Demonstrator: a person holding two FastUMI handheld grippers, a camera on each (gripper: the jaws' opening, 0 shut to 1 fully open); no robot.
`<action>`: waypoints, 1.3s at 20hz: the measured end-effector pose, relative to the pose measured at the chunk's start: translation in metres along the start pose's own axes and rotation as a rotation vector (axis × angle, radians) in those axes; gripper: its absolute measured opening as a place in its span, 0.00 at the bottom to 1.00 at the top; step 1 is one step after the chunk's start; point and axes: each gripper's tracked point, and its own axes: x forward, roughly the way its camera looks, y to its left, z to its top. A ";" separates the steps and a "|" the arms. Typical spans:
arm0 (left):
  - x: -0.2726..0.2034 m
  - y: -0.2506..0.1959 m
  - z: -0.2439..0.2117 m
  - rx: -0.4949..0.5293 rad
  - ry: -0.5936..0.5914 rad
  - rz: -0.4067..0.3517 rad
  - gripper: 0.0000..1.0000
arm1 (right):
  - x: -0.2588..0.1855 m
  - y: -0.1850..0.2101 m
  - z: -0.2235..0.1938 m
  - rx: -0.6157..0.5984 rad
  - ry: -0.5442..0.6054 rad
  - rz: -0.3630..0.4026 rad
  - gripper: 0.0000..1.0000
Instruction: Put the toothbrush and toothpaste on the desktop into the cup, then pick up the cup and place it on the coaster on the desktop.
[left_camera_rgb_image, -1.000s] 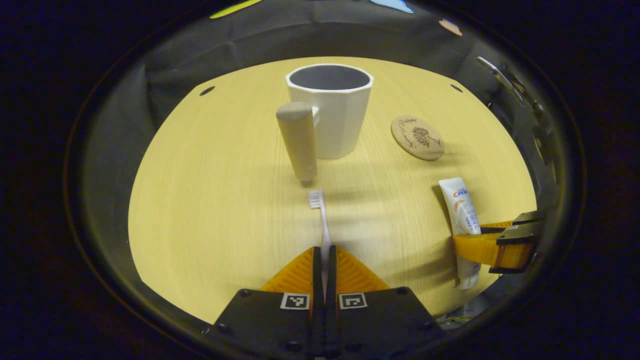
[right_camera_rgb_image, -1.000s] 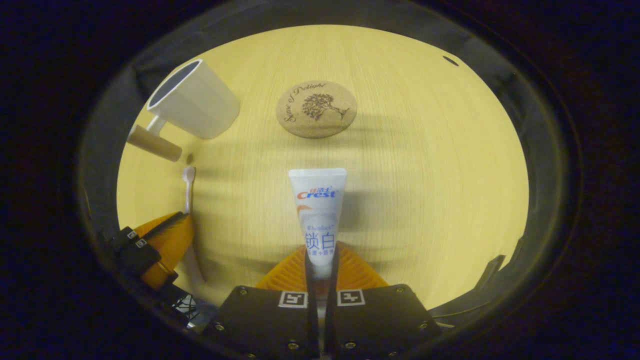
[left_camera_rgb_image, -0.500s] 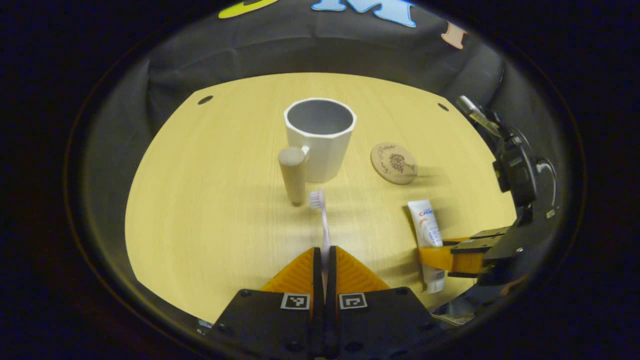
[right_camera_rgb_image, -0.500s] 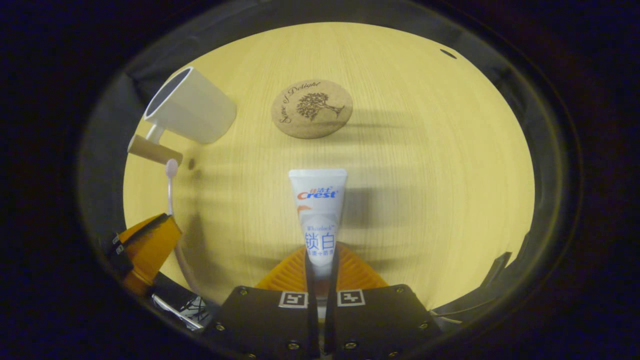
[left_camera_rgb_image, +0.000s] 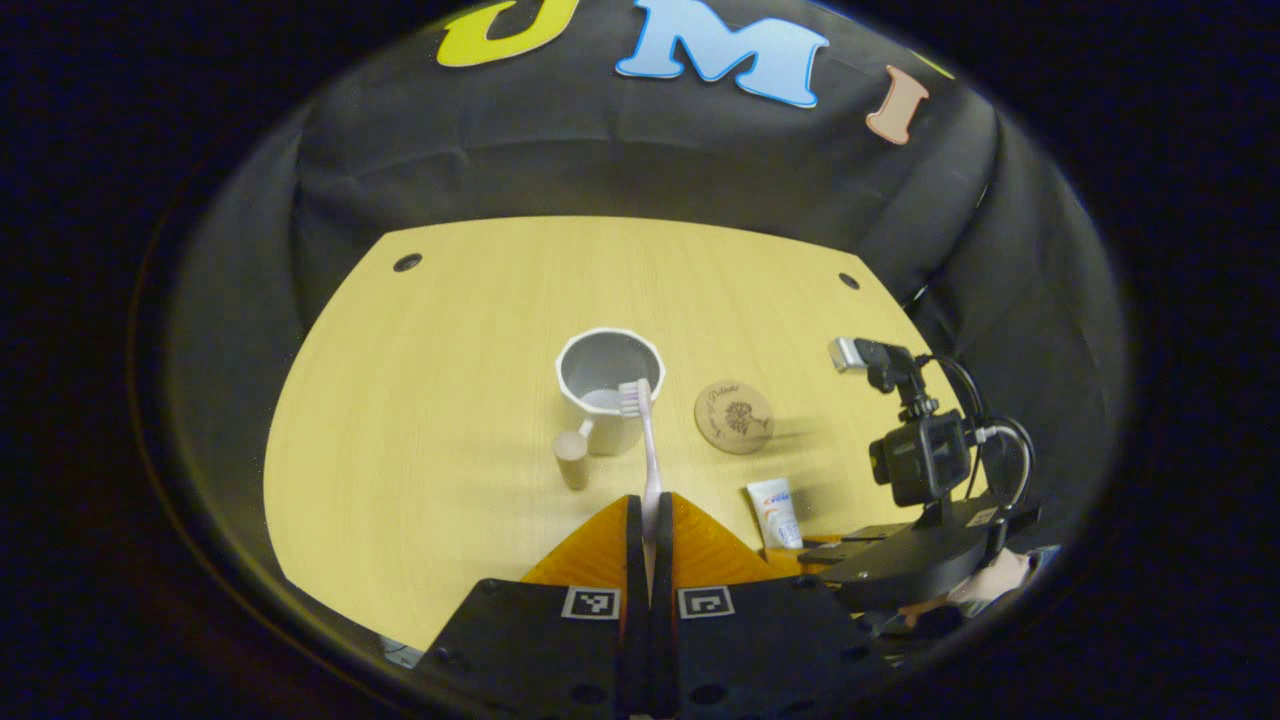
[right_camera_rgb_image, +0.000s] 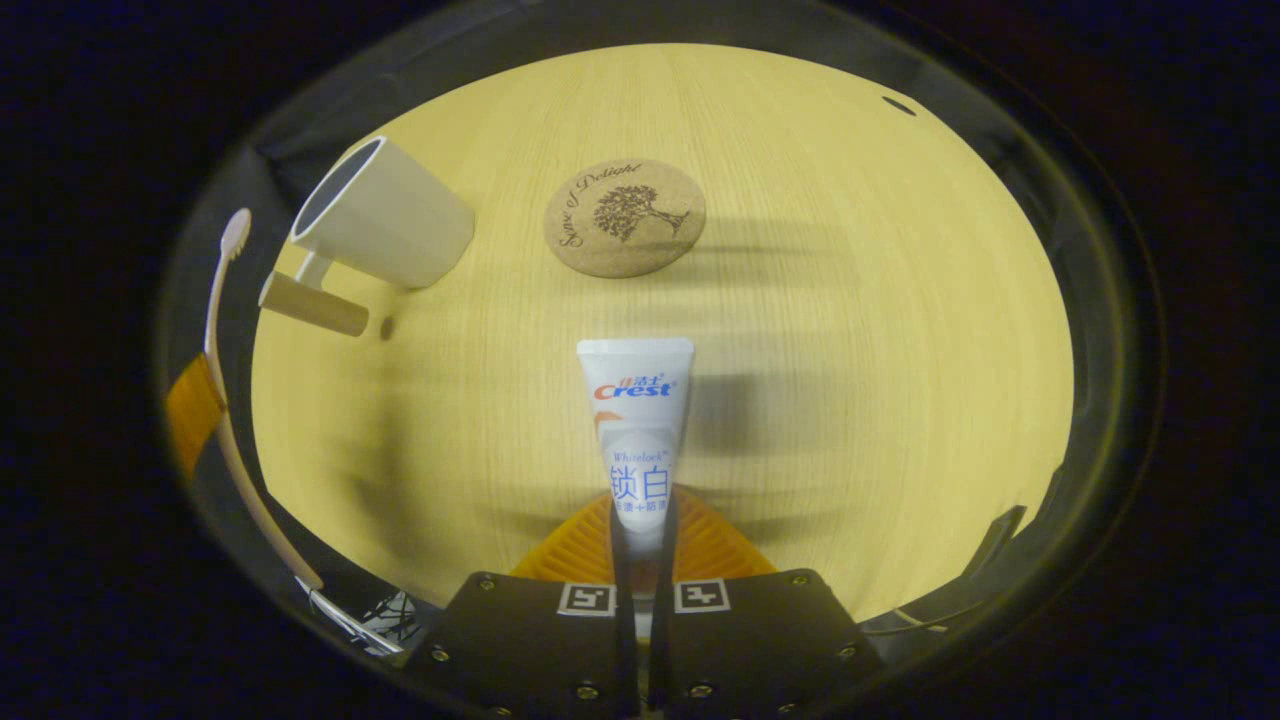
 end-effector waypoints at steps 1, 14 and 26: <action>0.001 0.002 0.011 0.002 -0.014 0.001 0.07 | 0.000 0.000 0.000 0.001 0.000 0.002 0.07; 0.036 0.026 0.142 0.061 -0.210 0.005 0.07 | -0.001 -0.001 0.002 0.041 -0.001 0.038 0.07; 0.095 0.039 0.172 0.109 -0.388 -0.004 0.07 | -0.001 -0.001 0.002 0.077 -0.014 0.045 0.07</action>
